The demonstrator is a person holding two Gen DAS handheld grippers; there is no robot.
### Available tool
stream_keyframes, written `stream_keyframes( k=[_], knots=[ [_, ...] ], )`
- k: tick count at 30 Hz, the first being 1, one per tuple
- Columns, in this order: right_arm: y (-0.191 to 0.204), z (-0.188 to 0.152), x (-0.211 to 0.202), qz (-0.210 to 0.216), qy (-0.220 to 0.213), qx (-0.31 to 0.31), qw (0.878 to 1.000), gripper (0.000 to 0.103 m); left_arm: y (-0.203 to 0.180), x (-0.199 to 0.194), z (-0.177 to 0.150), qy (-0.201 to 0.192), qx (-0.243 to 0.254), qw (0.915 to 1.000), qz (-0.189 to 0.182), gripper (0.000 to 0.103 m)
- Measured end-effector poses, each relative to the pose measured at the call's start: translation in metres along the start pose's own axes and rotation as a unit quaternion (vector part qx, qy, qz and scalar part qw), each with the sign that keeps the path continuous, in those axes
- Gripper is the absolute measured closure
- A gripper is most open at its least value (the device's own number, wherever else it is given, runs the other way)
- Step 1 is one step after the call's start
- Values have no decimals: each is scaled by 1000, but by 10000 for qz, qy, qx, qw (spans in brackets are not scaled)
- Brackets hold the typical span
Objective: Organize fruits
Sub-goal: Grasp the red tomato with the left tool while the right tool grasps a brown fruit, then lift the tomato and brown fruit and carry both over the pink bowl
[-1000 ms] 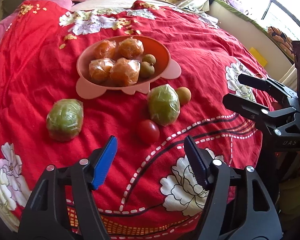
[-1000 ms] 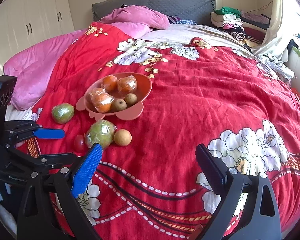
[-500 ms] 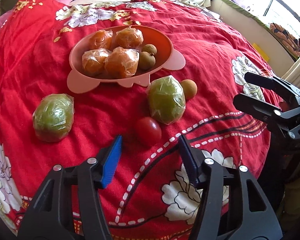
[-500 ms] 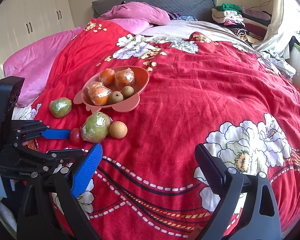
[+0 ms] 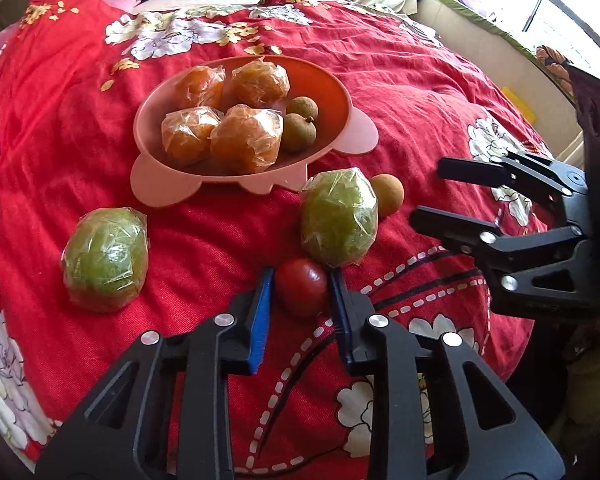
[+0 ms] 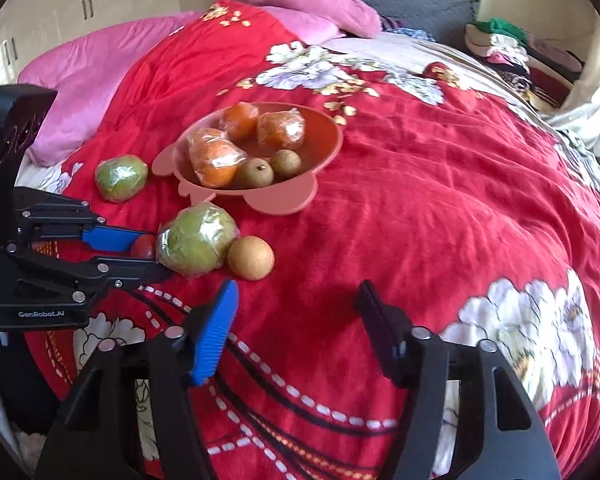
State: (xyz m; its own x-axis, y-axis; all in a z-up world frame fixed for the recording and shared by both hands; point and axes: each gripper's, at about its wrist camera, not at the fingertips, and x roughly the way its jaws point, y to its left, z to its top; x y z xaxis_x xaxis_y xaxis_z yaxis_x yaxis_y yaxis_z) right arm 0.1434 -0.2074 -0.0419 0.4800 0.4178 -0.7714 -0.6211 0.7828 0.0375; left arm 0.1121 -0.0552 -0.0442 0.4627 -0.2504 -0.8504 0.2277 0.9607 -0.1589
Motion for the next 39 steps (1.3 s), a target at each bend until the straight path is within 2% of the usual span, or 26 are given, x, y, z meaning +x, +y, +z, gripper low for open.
stream_keyframes(
  k=[6, 11, 14, 24, 39],
  knots=[
    [10, 12, 13, 150, 59, -350, 9993, 56, 4, -4, -2, -6, -71, 9999, -112, 84],
    [14, 20, 25, 402, 135, -589, 9974, 70, 9, -8, -3, -23, -172, 9997, -178, 84],
    [12, 22, 31, 593, 166, -491, 9969, 78, 11, -11, -2, -53, -205, 9996, -179, 84],
    [-2, 22, 2, 799, -228, 36, 9965, 78, 16, -29, 9, -281, -276, 9989, -240, 84],
    [-13, 48, -13, 722, -584, 235, 9954, 78, 44, -45, 47, -619, -493, 9969, -59, 84]
  ],
)
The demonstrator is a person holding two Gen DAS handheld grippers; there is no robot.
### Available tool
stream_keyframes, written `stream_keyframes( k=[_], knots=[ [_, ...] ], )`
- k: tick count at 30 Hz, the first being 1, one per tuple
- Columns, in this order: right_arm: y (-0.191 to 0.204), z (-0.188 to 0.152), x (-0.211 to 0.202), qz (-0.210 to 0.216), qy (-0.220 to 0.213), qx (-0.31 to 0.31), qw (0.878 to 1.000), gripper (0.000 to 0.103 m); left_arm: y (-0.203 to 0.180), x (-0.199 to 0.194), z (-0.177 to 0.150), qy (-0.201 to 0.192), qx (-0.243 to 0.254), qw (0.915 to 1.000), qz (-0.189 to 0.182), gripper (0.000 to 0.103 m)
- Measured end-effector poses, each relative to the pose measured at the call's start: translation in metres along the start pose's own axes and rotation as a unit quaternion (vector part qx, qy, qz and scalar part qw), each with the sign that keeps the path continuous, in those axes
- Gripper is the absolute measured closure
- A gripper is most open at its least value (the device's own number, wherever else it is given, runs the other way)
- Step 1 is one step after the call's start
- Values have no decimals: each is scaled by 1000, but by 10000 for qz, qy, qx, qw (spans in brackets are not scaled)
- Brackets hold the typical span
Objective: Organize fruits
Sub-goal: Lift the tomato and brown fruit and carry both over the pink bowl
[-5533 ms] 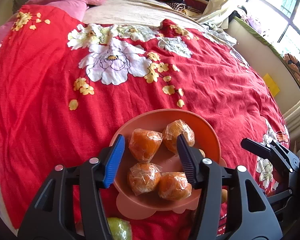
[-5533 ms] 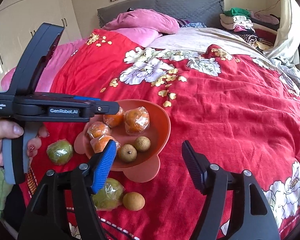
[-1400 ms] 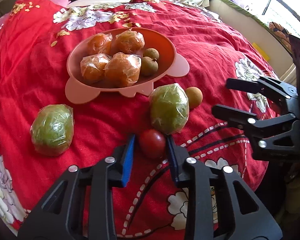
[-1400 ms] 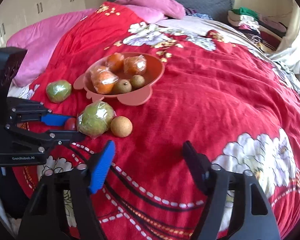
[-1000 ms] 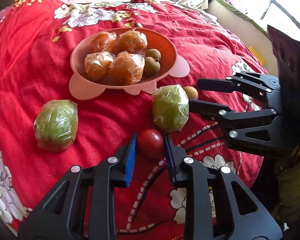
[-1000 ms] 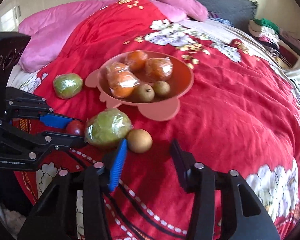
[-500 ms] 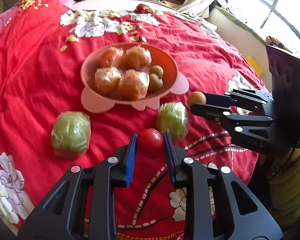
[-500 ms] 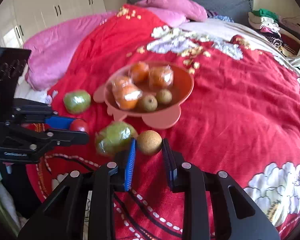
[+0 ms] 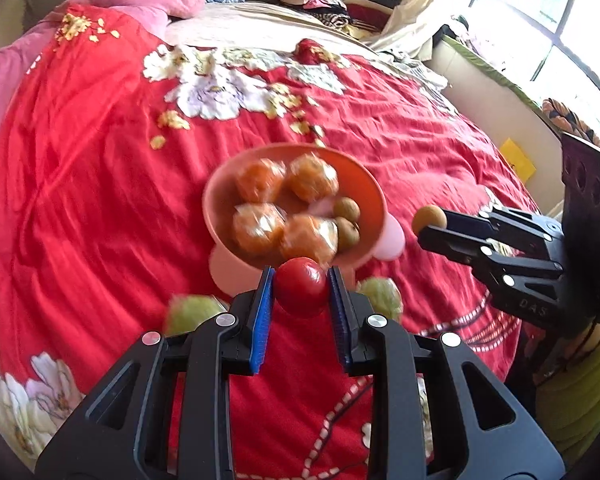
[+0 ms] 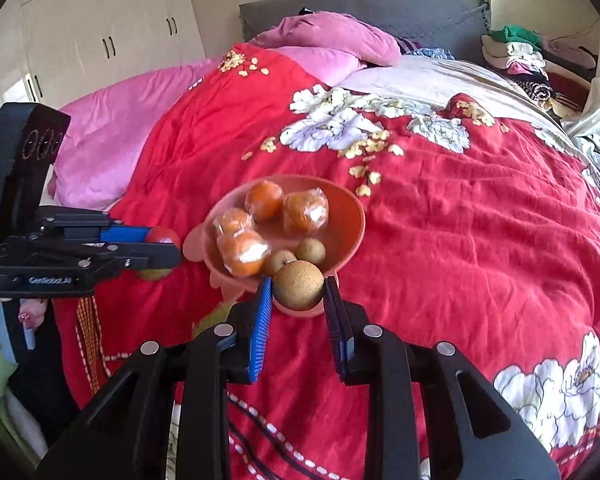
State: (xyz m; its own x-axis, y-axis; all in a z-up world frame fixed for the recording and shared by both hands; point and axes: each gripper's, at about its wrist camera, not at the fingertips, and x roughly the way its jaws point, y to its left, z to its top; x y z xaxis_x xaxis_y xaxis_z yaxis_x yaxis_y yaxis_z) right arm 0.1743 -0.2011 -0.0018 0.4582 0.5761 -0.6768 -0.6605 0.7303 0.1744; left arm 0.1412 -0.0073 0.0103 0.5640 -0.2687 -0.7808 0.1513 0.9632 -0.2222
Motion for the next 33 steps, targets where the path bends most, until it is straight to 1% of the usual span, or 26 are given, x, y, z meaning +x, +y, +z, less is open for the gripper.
stream_keyframes(
  k=[8, 14, 25, 33],
  knots=[
    [-1, 13, 9, -40, -14, 41, 10000, 78, 16, 7, 29, -106, -95, 9998, 152, 84],
    [-6, 17, 18, -47, -10, 192, 9998, 78, 24, 25, 44, -46, -77, 9995, 308, 84],
    [-13, 28, 36, -208, 60, 203, 9996, 78, 37, 45, 51, 75, -134, 9989, 434, 84],
    [-13, 36, 57, -336, 205, 90, 9992, 78, 36, 55, 50, 157, -92, 9990, 417, 84]
  ],
)
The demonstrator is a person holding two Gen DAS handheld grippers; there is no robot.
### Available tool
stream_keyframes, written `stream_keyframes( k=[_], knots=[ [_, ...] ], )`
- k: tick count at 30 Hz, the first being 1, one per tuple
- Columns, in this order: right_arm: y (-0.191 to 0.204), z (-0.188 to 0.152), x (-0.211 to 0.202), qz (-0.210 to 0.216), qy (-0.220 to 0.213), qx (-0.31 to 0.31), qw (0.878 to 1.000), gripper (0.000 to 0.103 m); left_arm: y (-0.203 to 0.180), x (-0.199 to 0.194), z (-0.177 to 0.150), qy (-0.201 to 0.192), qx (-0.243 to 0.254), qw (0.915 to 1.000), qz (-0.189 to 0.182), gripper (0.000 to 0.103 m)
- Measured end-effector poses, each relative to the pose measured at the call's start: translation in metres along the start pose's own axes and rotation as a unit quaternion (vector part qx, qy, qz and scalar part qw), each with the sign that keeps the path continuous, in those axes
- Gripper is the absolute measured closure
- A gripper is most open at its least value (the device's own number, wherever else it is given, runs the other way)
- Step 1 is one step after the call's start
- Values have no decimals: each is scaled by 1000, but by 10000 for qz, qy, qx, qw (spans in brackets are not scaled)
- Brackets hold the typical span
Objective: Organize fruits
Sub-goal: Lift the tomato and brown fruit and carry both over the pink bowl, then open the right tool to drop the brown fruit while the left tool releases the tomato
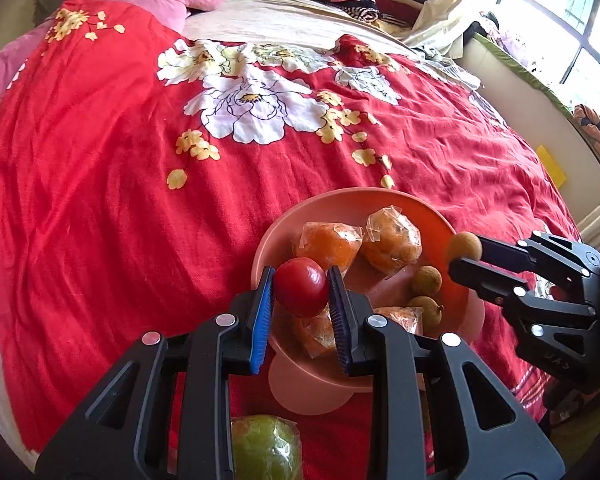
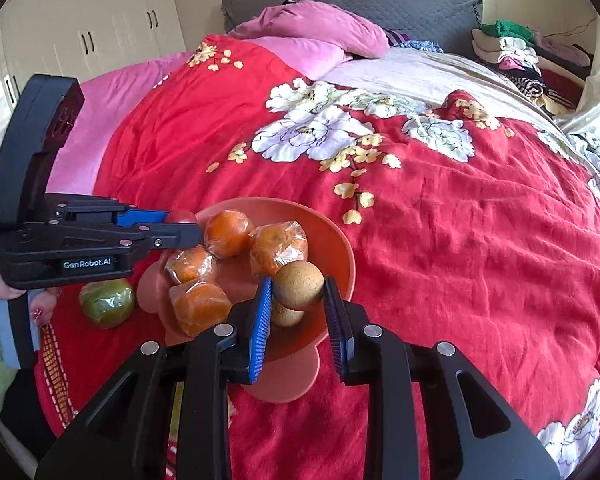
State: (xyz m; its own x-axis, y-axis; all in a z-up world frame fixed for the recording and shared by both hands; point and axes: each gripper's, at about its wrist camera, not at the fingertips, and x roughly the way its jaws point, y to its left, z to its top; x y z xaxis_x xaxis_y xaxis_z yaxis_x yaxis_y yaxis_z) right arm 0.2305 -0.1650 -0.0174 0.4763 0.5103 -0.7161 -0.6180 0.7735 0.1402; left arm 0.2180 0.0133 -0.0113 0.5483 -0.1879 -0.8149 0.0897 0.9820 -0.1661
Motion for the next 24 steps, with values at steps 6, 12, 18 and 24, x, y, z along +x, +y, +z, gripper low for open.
stream_keyframes(
  k=[6, 12, 18, 24],
  knots=[
    [-1, -1, 10, -101, 81, 10, 9999, 78, 0, 1, 2, -6, 19, 10000, -34, 84],
    [-1, -2, 12, -116, 85, 20, 9999, 78, -1, 2, 2, -4, 20, 10000, -42, 84],
    [-1, -3, 12, -82, 98, 6, 9999, 76, -1, 2, 2, -7, 22, 10000, -47, 84],
    [1, -3, 6, -82, 9, 10, 10000, 66, -1, 2, 2, -5, 18, 10000, -46, 84]
  ],
)
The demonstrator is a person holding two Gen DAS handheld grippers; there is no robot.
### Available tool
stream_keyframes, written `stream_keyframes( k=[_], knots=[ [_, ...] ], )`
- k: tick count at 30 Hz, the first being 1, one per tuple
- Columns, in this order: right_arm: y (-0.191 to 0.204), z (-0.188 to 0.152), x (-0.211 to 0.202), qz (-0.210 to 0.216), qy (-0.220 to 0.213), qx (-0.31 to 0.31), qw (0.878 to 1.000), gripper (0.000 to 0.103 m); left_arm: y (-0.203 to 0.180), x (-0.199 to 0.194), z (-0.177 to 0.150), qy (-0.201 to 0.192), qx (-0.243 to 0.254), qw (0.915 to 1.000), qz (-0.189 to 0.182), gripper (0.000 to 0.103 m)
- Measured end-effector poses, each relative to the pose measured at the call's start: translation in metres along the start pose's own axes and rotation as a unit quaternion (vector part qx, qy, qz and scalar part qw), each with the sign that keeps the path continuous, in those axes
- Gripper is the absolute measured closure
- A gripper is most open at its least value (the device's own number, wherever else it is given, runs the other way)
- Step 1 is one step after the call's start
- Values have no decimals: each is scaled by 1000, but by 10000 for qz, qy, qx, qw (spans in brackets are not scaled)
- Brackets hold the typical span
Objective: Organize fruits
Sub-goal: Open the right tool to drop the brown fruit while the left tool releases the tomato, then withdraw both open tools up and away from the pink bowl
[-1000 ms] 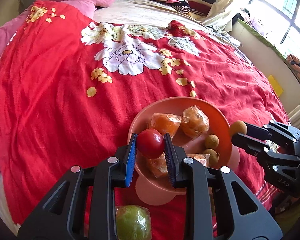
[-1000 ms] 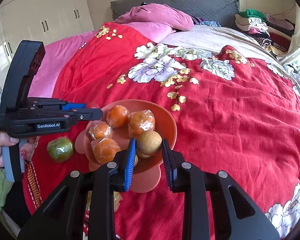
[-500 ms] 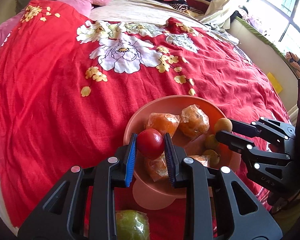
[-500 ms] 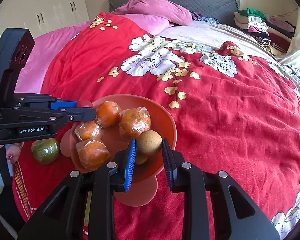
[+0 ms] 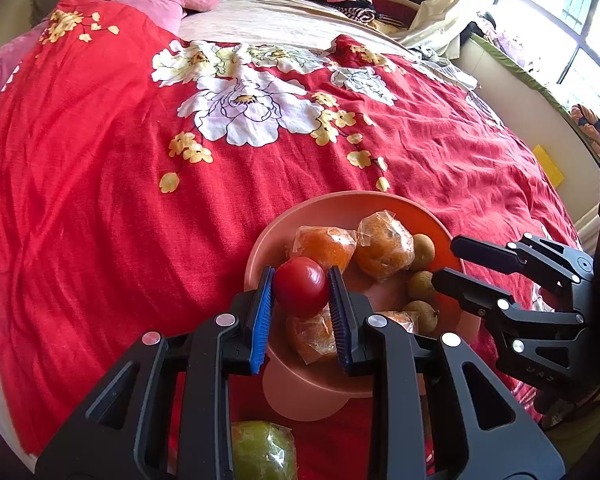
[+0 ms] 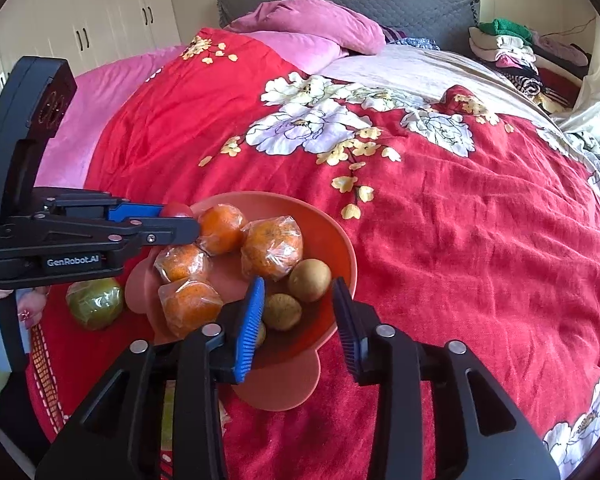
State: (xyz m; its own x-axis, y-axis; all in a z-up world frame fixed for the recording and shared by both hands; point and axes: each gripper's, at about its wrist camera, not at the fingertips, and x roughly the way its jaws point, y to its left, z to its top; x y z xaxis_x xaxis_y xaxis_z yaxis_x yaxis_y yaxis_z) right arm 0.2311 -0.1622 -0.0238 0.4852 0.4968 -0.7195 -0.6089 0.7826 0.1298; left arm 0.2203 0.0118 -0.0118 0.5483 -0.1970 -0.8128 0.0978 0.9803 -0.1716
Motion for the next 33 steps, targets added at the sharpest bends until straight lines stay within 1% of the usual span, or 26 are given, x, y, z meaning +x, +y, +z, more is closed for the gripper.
stream_keyframes(
  k=[7, 10, 15, 17, 23, 25, 27, 30, 32, 33],
  knots=[
    [-1, -2, -7, 10, -73, 69, 9999, 59, 0, 1, 0, -11, -41, 10000, -16, 83],
    [-2, -4, -10, 26, -95, 125, 9999, 57, -1, 1, 0, -10, -55, 10000, -12, 72],
    [-4, -6, -13, 40, -124, 198, 9997, 54, 0, 1, 0, -17, -82, 10000, -12, 71],
    [-4, -6, -15, 47, -146, 229, 9996, 52, 0, 1, 0, -38, -99, 9999, -14, 66],
    [-4, -9, -19, 51, -194, 298, 9994, 47, 2, -2, 0, -83, -135, 9999, 7, 62],
    [-5, -9, -21, 40, -213, 327, 9992, 43, 1, -4, 0, -111, -136, 9998, 15, 59],
    [-6, -10, -23, 20, -230, 351, 9991, 41, 1, -6, 0, -130, -144, 9998, -4, 58],
    [-6, -11, -25, 3, -258, 368, 9990, 37, 1, -8, -1, -152, -154, 9998, -4, 56],
    [-7, -11, -26, -6, -281, 410, 9988, 33, 1, -9, -1, -179, -161, 9997, -18, 50],
    [-8, -11, -27, -5, -295, 426, 9987, 31, 0, -10, -1, -196, -151, 9997, -24, 48]
  ],
)
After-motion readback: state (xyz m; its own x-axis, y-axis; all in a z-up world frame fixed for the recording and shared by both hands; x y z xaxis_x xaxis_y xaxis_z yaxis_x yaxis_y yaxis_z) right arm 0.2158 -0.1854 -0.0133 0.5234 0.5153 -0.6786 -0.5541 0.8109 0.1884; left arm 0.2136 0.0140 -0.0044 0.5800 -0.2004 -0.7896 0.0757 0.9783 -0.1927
